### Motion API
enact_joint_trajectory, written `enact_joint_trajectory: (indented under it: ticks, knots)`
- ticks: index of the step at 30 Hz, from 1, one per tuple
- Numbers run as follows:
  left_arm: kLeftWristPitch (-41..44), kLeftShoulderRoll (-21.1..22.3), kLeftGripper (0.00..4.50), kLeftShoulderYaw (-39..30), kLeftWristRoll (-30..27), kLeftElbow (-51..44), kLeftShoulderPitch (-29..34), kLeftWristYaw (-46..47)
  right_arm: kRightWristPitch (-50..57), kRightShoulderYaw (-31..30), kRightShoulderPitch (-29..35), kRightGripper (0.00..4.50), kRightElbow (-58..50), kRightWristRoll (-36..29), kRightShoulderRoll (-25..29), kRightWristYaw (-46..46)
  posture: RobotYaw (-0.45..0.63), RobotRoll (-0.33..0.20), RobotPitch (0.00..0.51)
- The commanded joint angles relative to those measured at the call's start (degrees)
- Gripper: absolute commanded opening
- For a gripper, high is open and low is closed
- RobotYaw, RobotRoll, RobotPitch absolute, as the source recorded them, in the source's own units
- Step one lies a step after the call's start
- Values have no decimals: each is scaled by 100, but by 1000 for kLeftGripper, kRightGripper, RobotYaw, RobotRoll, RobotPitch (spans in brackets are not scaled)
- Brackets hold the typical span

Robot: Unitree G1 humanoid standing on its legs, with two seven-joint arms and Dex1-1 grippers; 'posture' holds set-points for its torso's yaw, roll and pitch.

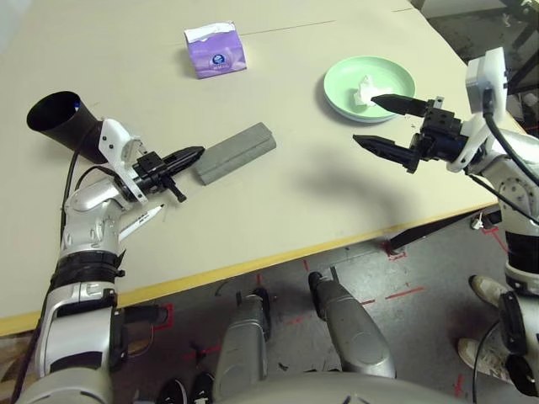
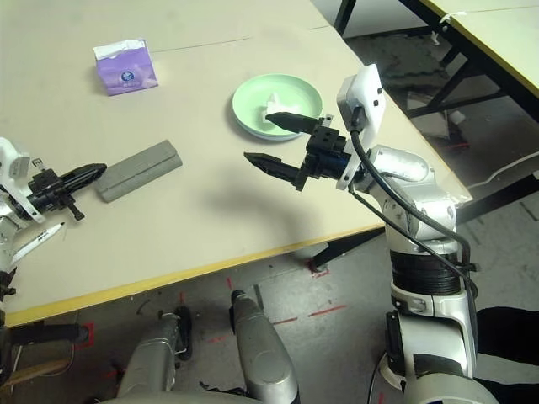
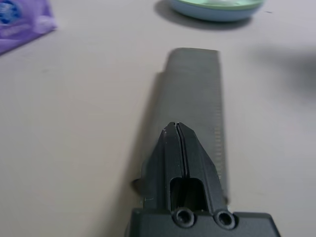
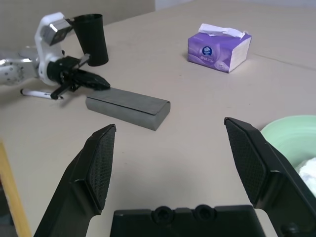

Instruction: Organize and tidy the items on the table.

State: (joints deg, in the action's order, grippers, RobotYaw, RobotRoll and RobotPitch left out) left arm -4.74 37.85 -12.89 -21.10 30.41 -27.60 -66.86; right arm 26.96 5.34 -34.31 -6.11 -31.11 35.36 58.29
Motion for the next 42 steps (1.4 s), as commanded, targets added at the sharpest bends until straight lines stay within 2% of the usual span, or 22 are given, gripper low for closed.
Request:
enact_joint_trajectory:
  ticks: [1, 7, 16, 33, 42]
  knots:
    - [112, 159, 24, 105, 35, 7, 106, -211, 208, -100, 278, 4500, -351, -277, 231, 415, -334, 0, 281]
    - [175, 289, 24, 98, 25, 76, -44, -349, 138, -343, 597, 4500, -487, -362, 608, 1219, -333, 0, 283]
    - [289, 460, 24, 101, -14, -84, 73, -629, 26, -515, 656, 4500, -434, -312, 680, 1710, -330, 0, 289]
    - [521, 736, 24, 336, 24, -410, 227, -1240, 19, -454, 505, 4500, -309, -273, 586, 1563, -334, 0, 294]
    - [568, 841, 24, 294, 17, -462, 268, -1223, 29, -453, 438, 4500, -331, -313, 552, 1434, -332, 0, 287]
